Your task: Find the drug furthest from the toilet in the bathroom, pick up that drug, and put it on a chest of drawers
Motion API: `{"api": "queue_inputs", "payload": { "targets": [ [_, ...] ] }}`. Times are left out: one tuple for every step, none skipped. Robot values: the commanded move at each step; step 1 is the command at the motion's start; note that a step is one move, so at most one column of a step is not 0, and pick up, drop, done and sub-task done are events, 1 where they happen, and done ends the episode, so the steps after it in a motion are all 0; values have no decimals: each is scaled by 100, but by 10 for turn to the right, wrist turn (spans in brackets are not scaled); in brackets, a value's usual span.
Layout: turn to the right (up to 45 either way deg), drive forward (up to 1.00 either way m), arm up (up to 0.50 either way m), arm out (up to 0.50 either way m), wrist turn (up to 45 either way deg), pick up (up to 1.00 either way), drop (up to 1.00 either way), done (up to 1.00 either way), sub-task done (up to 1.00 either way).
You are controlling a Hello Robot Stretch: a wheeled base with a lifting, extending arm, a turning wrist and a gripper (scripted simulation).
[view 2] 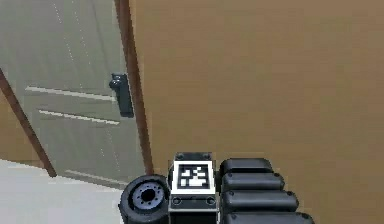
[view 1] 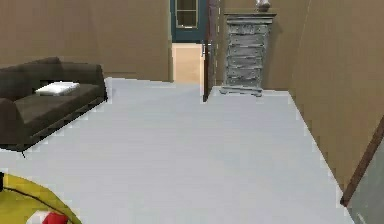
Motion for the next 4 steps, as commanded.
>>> {"api": "queue_inputs", "payload": {
  "targets": [
    [0,90,0,0,0,0,0,0,0],
    [-60,0,0,0,0,0,0,0,0],
    [0,100,0,0,0,0,0,0,0],
    [0,100,0,0,0,0,0,0,0]
  ]
}}
